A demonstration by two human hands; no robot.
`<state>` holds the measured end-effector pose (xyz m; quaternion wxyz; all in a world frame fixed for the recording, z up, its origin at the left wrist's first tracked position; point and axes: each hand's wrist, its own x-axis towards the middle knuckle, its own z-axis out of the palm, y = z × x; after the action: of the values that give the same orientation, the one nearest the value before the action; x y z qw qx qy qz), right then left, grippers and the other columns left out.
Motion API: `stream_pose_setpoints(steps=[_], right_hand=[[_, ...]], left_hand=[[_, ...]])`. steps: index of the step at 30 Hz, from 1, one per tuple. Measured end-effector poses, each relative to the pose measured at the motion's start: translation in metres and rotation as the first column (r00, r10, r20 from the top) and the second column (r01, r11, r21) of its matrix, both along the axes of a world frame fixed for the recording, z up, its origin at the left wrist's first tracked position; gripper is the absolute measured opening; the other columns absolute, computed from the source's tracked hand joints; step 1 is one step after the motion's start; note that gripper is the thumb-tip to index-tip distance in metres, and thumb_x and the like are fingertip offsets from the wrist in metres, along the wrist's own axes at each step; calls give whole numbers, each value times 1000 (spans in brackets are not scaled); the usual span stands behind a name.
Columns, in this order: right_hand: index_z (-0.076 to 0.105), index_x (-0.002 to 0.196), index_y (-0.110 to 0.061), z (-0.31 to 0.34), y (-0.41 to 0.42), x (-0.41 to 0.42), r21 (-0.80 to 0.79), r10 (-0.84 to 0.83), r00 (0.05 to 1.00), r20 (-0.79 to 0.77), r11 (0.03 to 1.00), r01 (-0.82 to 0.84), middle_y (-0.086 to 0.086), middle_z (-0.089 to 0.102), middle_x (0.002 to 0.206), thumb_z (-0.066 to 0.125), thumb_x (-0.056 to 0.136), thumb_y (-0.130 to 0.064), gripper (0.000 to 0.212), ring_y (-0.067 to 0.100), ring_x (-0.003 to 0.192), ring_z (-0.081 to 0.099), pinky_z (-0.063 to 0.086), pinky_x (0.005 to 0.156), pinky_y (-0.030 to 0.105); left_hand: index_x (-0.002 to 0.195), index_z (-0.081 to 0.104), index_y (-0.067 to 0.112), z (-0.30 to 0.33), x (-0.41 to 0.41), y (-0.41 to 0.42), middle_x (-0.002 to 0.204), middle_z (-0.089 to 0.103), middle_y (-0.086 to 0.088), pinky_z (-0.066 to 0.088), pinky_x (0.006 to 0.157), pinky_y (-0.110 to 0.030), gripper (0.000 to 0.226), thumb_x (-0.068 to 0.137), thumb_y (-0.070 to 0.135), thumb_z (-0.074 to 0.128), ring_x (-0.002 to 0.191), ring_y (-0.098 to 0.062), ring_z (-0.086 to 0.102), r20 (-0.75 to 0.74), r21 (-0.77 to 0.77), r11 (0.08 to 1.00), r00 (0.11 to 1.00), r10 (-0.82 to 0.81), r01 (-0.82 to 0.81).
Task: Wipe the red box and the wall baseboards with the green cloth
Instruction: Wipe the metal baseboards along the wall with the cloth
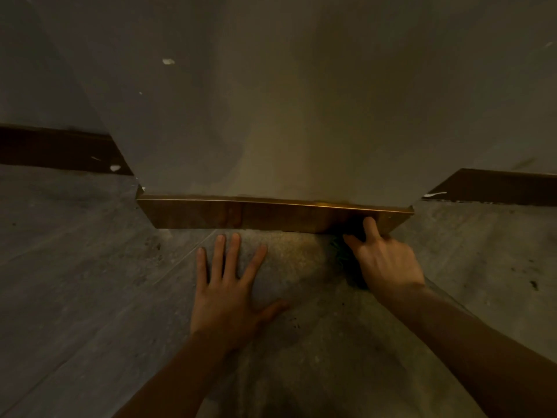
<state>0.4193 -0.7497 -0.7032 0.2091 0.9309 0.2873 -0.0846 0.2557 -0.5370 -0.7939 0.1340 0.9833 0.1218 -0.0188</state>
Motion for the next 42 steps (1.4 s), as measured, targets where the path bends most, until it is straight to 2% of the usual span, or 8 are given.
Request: stream_pose_setpoints(steps=[8, 14, 22, 28, 31, 35, 38, 42], right_hand=[[38, 142, -30, 17, -22, -1, 54, -96, 995, 16, 994, 95, 13, 26, 141, 66, 90, -29, 59, 23, 90, 62, 55, 64, 31], [33, 141, -30, 33, -33, -10, 192, -183, 983, 11, 965, 178, 11, 32, 137, 68, 86, -25, 66, 27, 83, 62, 56, 61, 36], [28, 118, -24, 54, -15, -21, 525, -241, 966, -98, 812, 255, 5, 57, 111, 74, 79, -14, 61, 28, 82, 65, 54, 59, 39], [30, 101, -34, 56, 12, -38, 637, -133, 959, -250, 723, 266, -7, 57, 98, 79, 73, -15, 59, 16, 84, 63, 58, 65, 35], [32, 103, -36, 56, 23, -46, 688, -28, 956, -292, 688, 230, -10, 59, 98, 82, 70, -16, 63, 12, 82, 63, 59, 66, 34], [32, 104, -40, 57, 32, -51, 692, 65, 939, -337, 694, 200, -13, 56, 100, 84, 68, -18, 67, 8, 84, 58, 51, 65, 23], [33, 114, -38, 56, 34, -57, 655, 93, 911, -403, 724, 215, -11, 53, 108, 86, 69, -20, 72, 9, 93, 57, 50, 72, 19], [41, 129, -32, 53, 31, -70, 555, 76, 901, -426, 809, 195, -5, 51, 126, 82, 75, -19, 69, 16, 110, 55, 51, 92, 31]], left_hand=[[158, -10, 42, 3, 0, 0, 169, -14, -14, -1, 121, -67, 103, 77, 98, 18, 153, -34, -24, -39, 6, 1000, 999, -11, 11], [157, -13, 44, 14, 3, 2, 167, -24, -10, -10, 122, -63, 103, 73, 100, 10, 149, -30, -33, -63, -49, 999, 998, -15, 12], [159, 14, 36, 53, 17, -9, 166, 21, 0, 18, 125, -50, 99, 80, 93, 32, 151, -20, 20, 151, -197, 972, 984, -96, 125], [157, -2, 48, 81, 37, -22, 165, 16, 6, 16, 125, -44, 108, 76, 77, 64, 148, -18, 23, 263, -288, 926, 950, -169, 245], [159, 5, 42, 90, 41, -21, 164, 27, 4, 9, 126, -40, 106, 79, 64, 72, 150, -16, 23, 273, -194, 933, 930, -245, 303], [144, 43, 31, 99, 40, -21, 140, 57, 4, 26, 118, -36, 72, 82, 48, 76, 135, -18, 45, 237, -22, 954, 929, -284, 297], [133, 47, 34, 100, 33, -19, 126, 61, 8, 37, 99, -33, 57, 83, 41, 74, 119, -18, 55, 187, 27, 968, 950, -251, 251], [136, 43, 35, 98, 24, -18, 137, 57, 8, 34, 110, -35, 56, 87, 38, 71, 128, -17, 52, 125, -11, 965, 958, -259, 262]])
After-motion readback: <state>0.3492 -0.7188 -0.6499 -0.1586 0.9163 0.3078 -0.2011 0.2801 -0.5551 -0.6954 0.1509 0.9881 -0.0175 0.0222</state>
